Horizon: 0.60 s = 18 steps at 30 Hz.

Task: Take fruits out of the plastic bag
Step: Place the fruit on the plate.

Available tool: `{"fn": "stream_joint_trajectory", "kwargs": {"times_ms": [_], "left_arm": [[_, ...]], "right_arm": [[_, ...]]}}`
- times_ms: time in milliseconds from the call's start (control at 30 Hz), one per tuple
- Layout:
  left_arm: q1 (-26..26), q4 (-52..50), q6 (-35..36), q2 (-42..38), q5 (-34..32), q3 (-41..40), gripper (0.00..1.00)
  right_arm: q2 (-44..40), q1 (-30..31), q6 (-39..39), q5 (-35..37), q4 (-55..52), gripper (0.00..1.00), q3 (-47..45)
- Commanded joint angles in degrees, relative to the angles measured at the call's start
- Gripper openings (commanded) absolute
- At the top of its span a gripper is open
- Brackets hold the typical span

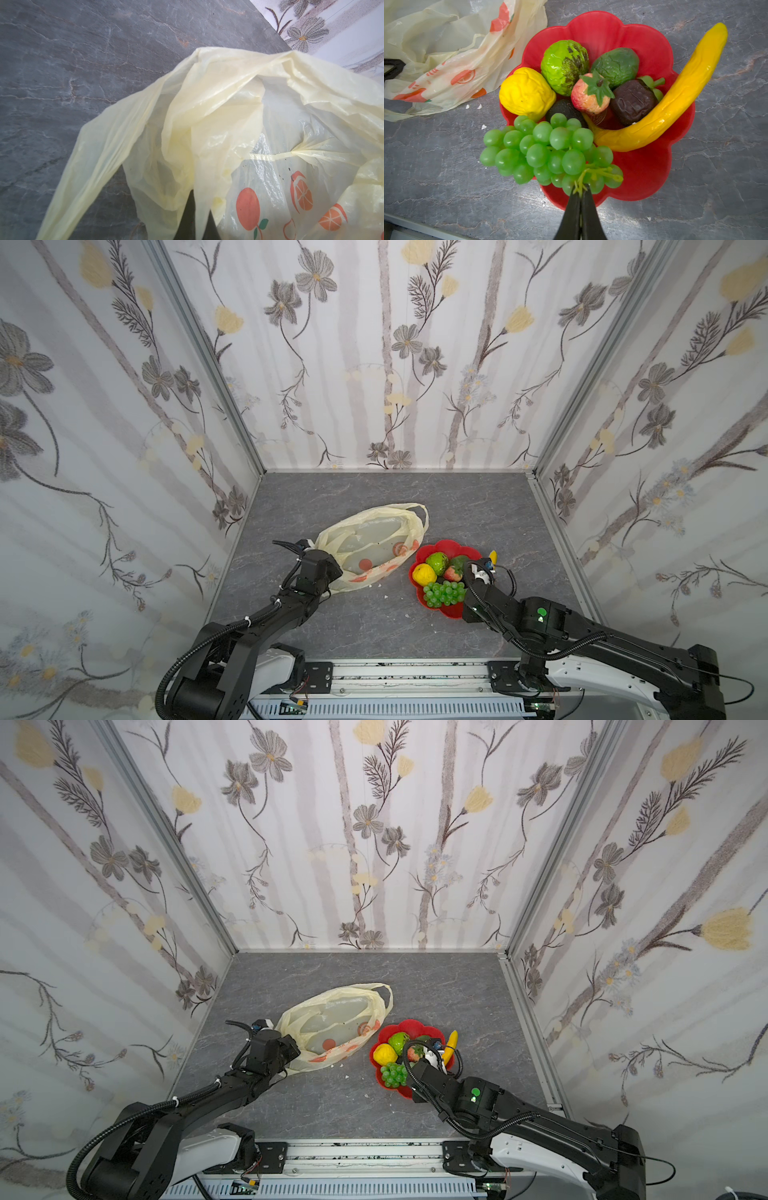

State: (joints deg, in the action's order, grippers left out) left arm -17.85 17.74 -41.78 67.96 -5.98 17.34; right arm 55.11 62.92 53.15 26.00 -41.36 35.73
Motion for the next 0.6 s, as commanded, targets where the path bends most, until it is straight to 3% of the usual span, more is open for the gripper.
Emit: {"fn": "stream_joint_trajectory", "kwargs": {"times_ms": [0,567], "left_arm": [[0.08,0.63,0.47,0.34,-1.04,0.46,0.00],[0.07,0.70,0.91,1.19,-1.42,0.62,0.00]], "right_arm": [[-1.60,-0.95,2.92,1.69,-0.53,0.00,-1.15],[-6.51,-6.49,3.70,3.04,-1.21,0.00,-3.03]]}}
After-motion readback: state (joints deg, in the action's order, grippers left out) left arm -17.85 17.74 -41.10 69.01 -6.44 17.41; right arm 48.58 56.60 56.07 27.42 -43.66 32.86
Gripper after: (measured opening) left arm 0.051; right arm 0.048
